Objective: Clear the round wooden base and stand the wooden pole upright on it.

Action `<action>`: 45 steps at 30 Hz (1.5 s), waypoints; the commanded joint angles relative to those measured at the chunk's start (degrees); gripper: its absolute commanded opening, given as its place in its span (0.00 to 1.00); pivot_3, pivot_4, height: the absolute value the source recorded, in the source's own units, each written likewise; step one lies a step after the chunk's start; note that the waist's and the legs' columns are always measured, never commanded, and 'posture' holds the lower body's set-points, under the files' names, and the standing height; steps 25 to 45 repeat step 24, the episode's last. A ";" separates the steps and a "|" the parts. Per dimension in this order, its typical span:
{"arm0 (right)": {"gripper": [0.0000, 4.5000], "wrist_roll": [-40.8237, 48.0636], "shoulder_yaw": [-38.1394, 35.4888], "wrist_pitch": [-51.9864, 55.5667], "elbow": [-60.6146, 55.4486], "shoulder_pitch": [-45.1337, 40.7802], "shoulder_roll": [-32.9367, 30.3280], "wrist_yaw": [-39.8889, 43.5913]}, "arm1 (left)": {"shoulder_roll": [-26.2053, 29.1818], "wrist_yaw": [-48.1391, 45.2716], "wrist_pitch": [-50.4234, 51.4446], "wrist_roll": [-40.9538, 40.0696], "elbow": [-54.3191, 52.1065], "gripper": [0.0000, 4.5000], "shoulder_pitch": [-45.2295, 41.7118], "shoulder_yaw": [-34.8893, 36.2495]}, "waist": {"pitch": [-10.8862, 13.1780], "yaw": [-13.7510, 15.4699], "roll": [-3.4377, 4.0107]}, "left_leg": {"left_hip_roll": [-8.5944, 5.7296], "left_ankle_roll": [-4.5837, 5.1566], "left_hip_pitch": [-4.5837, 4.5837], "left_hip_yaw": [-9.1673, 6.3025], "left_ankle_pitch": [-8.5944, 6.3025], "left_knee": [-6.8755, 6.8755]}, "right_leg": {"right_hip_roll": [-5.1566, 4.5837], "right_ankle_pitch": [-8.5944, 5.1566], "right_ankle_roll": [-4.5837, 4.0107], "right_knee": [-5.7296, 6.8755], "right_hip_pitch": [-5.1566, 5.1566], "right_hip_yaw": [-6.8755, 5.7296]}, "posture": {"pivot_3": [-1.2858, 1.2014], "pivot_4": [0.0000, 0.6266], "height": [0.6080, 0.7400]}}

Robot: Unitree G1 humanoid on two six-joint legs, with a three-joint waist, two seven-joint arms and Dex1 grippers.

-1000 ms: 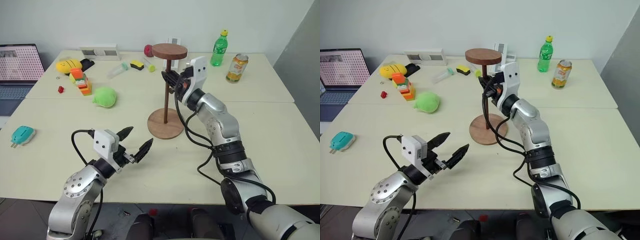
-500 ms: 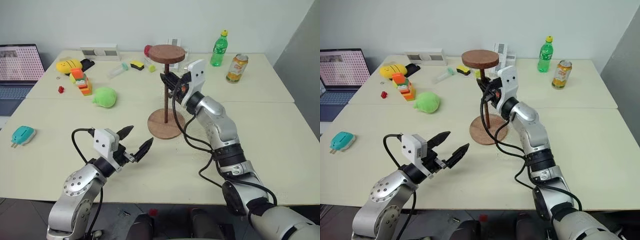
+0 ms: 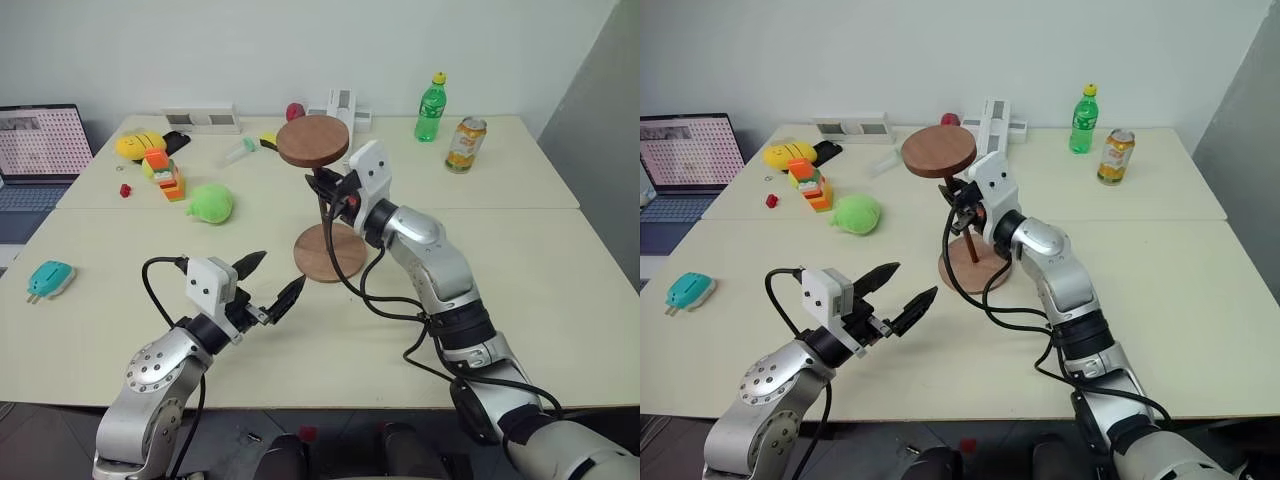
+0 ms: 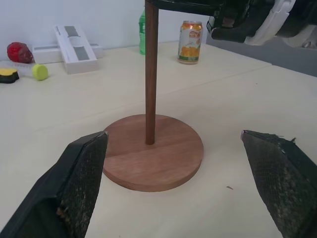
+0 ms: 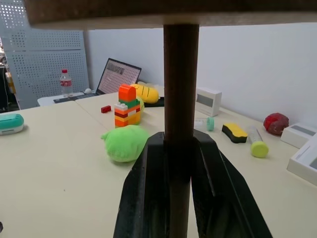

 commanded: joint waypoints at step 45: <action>1.00 10.16 -2.70 21.19 -18.62 13.49 -26.65 20.95 | 29.52 -24.59 7.77 -2.93 26.53 1.00 -16.98 6.43 | 0.43 0.14 -0.04 | -0.02 0.06 -1.34 0.05 -0.06 0.12 | 0.00 0.01 0.01 0.01 -1.31 0.02 | 0.52 0.24 1.00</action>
